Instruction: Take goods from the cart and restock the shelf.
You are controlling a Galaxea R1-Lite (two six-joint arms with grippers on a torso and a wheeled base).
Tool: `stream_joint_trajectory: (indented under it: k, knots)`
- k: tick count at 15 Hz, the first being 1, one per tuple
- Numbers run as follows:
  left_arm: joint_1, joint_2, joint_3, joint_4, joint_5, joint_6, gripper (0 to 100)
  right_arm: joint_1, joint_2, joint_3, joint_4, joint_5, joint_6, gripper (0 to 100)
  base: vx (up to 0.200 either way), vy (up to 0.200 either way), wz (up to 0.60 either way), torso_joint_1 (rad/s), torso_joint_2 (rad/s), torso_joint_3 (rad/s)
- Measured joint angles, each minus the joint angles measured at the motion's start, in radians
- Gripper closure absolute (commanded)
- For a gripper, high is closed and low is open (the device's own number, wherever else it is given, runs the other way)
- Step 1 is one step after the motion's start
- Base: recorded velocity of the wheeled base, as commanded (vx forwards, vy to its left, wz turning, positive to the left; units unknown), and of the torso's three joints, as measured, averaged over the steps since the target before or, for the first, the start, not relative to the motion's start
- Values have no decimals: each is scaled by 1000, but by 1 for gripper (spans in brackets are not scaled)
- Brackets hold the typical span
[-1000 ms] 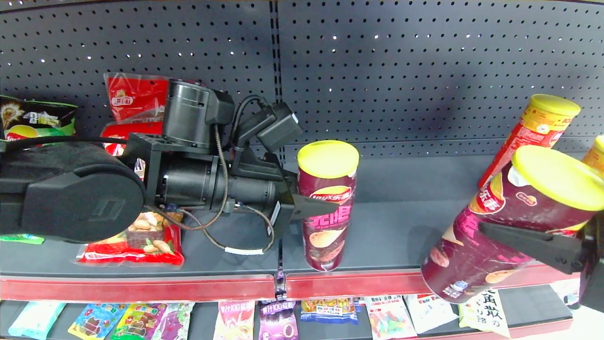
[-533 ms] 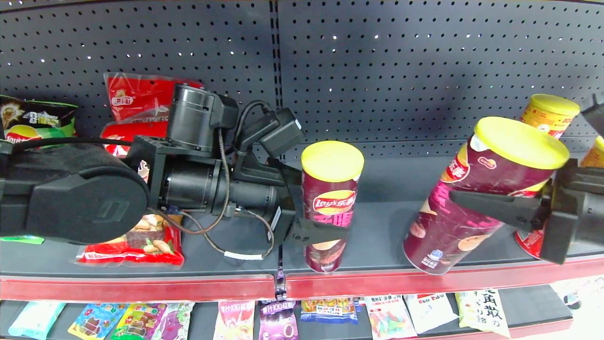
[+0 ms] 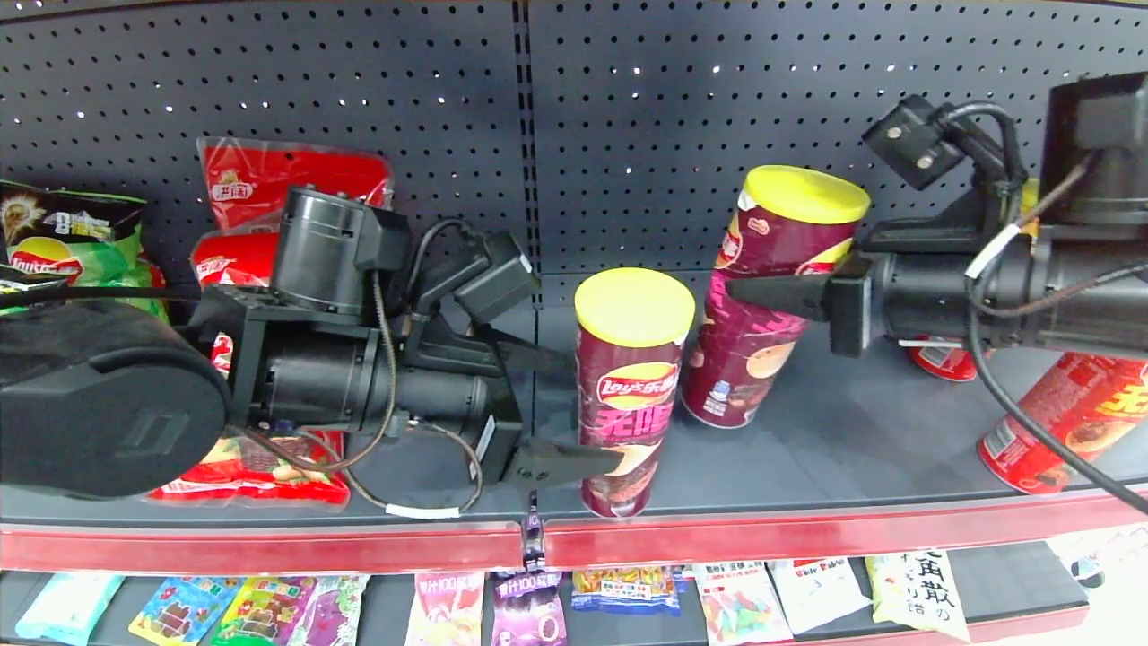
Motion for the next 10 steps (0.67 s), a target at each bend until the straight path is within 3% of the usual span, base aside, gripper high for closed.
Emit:
stream_joint_trajectory:
  k: [4, 10]
  knots:
    - [56, -108, 130, 1, 38, -3, 0, 32, 151, -154, 1, 4, 0, 100, 0, 0, 0, 0, 0, 0]
    - [135, -243, 249, 2, 40, -4, 0, 64, 310, -296, 10, 4, -10, 100, 0, 0, 0, 0, 0, 0]
